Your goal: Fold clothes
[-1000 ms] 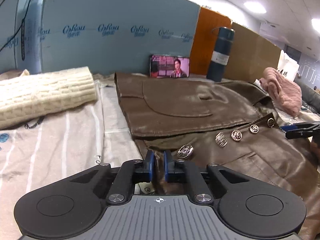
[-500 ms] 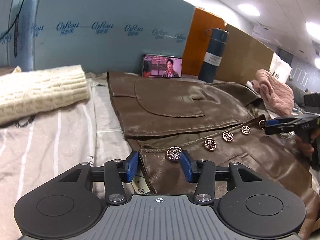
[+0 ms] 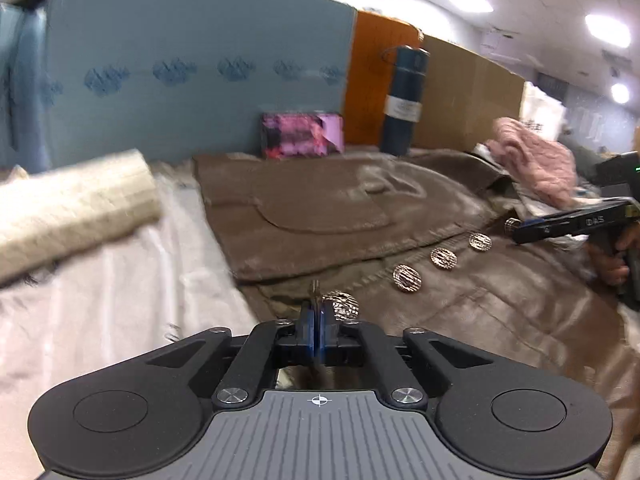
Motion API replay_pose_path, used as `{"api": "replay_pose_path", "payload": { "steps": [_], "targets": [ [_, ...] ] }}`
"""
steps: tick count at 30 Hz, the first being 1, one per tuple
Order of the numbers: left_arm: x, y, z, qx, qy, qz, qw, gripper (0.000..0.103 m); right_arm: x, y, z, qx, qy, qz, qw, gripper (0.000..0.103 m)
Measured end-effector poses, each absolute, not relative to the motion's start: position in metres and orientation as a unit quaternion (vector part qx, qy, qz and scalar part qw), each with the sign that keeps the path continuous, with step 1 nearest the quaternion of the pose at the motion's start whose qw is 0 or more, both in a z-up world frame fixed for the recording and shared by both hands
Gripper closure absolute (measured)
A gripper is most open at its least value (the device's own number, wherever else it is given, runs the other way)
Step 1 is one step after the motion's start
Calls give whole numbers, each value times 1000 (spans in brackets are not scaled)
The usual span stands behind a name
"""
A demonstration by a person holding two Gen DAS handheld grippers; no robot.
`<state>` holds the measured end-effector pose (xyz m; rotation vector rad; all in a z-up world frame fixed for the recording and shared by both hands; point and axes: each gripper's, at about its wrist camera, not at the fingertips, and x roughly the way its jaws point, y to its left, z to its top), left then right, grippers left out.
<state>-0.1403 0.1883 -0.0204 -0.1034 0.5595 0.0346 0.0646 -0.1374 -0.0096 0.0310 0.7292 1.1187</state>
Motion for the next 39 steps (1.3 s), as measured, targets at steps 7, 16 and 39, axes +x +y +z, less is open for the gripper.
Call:
{"api": "replay_pose_path", "payload": {
  "steps": [7,16,39],
  "targets": [
    [-131,183,-4,-12,254,38,966,102,59,-134,-4,3,317,504,804,94],
    [-148,183,-5,1,247,78,966,60,48,-139,-10,-88,303,442,840,32],
    [-273,87,0,185,243,-99,947,4,-58,-251,5,-269,178,441,838,0]
  ]
}}
